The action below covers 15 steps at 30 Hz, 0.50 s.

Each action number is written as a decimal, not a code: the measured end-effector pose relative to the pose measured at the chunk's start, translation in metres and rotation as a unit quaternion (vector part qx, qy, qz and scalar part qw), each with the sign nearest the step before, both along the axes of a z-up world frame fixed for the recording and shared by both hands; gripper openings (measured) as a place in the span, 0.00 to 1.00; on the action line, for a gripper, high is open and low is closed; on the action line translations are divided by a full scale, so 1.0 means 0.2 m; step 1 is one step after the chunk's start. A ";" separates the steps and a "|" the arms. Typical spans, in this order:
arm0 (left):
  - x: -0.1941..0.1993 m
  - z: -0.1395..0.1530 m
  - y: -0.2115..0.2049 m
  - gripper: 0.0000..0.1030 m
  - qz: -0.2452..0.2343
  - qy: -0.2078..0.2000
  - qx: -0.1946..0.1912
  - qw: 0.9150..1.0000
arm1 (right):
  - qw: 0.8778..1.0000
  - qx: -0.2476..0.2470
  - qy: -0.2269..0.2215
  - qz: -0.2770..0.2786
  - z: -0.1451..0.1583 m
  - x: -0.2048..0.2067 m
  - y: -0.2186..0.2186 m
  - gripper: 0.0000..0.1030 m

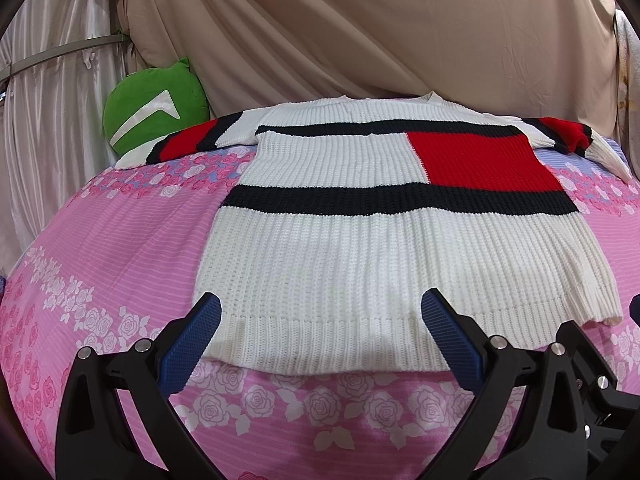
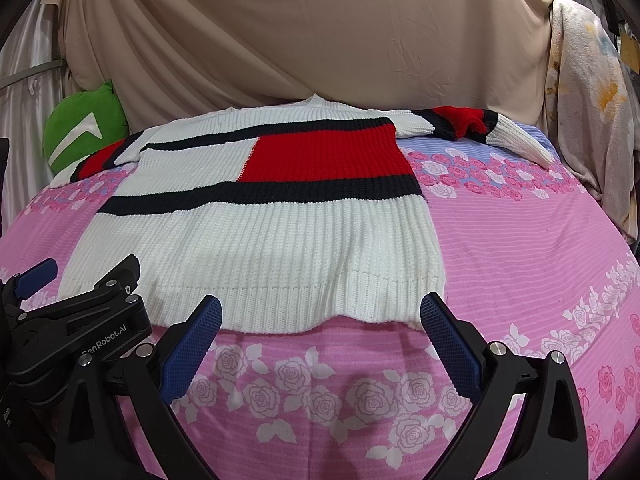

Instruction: Fold small clothes

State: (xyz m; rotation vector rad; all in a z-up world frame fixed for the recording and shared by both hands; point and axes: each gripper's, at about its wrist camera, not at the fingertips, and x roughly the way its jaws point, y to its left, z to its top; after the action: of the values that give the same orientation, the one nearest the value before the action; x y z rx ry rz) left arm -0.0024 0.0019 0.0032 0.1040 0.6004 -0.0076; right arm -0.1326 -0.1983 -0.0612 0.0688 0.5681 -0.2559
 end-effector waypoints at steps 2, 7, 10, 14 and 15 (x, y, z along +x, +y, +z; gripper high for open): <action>0.00 0.00 0.00 0.95 0.000 0.000 0.000 1.000 | 1.000 0.000 0.000 0.000 0.00 0.00 0.00 0.95; -0.02 0.00 0.00 0.95 0.000 0.000 0.001 1.000 | 1.000 0.000 0.000 0.000 0.00 0.00 0.00 0.95; -0.02 0.00 0.00 0.95 0.000 0.000 0.001 1.000 | 1.000 0.000 0.000 0.000 0.00 0.00 0.00 0.95; -0.02 0.00 0.00 0.95 0.000 0.001 0.002 1.000 | 1.000 0.000 0.000 0.000 0.00 0.00 0.00 0.95; -0.02 0.00 0.00 0.95 0.000 0.001 0.002 1.000 | 1.000 0.000 0.000 0.000 0.00 0.00 0.00 0.95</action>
State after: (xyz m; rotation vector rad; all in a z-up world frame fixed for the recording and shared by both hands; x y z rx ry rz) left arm -0.0058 0.0016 0.0032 0.1072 0.6015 -0.0061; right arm -0.1322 -0.1979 -0.0615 0.0689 0.5691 -0.2563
